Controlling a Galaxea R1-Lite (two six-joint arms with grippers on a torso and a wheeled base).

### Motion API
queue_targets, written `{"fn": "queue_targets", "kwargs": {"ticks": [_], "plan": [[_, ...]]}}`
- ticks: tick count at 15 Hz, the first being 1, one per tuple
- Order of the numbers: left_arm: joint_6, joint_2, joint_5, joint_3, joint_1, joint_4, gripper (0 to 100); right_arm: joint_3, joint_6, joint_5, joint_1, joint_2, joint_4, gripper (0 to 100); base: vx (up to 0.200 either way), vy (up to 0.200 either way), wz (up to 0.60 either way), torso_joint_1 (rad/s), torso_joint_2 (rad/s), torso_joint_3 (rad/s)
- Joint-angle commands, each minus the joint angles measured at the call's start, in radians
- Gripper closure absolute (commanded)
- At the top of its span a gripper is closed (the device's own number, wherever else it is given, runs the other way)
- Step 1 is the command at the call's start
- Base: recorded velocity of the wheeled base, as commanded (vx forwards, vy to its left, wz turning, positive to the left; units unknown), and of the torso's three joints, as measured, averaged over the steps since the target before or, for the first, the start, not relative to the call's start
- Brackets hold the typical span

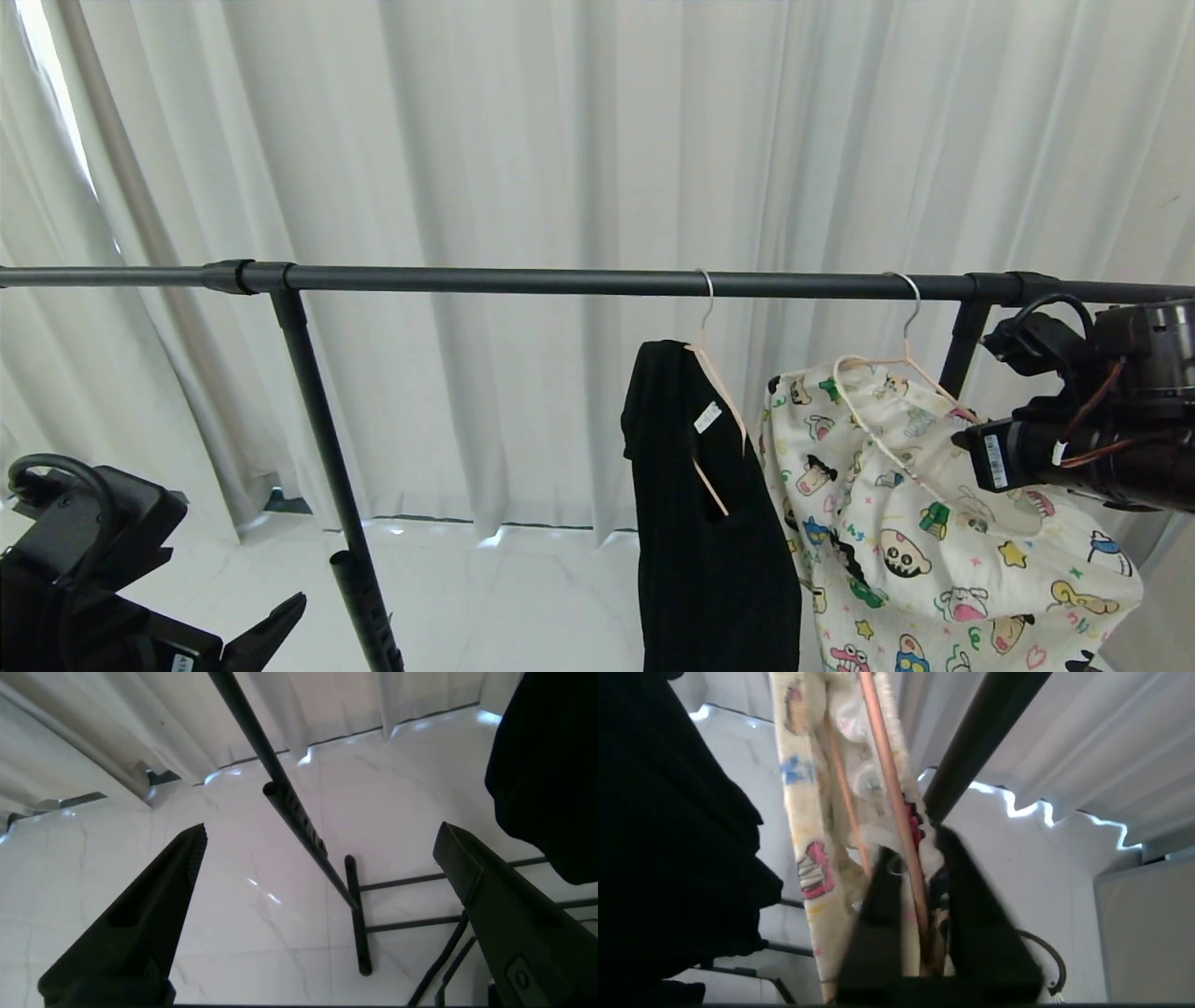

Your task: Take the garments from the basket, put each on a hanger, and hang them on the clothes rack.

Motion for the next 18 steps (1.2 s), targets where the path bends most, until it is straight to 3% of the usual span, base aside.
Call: {"fn": "queue_targets", "kwargs": {"ticks": [1, 6, 9, 11, 14, 15, 18], "plan": [[0.0, -0.007, 0.001, 0.002, -0.003, -0.001, 0, 0.001, 0.002, 0.001, 0.005, -0.002, 0.001, 0, 0.0, 0.0, 0.0, 0.0, 0.0, 0.0], [0.0, -0.009, 0.001, 0.004, -0.001, -0.001, 0, 0.001, 0.002, 0.002, 0.005, -0.067, -0.032, 0, 0.0, 0.0, 0.0, 0.0, 0.0, 0.0], [0.0, -0.013, 0.004, 0.001, 0.004, -0.001, 0, -0.021, 0.005, 0.006, 0.005, -0.258, 0.238, 0, 0.0, 0.0, 0.0, 0.0, 0.0, 0.0], [0.002, -0.03, 0.005, -0.003, 0.004, -0.004, 0, -0.029, 0.017, 0.006, -0.011, -0.351, 0.298, 0, 0.0, 0.0, 0.0, 0.0, 0.0, 0.0], [0.0, -0.05, 0.013, 0.002, 0.005, -0.005, 0, -0.025, 0.02, -0.001, -0.072, -0.407, 0.297, 0, 0.0, 0.0, 0.0, 0.0, 0.0, 0.0], [0.0, -0.053, 0.013, 0.002, 0.016, -0.005, 0, -0.025, 0.006, -0.002, -0.092, -0.413, 0.295, 0, 0.0, 0.0, 0.0, 0.0, 0.0, 0.0], [0.0, -0.062, 0.013, 0.011, 0.054, -0.005, 0, -0.004, -0.147, -0.045, -0.138, -0.415, 0.292, 0, -0.133, 0.0, 0.0, 0.0, 0.0, 0.002]]}}
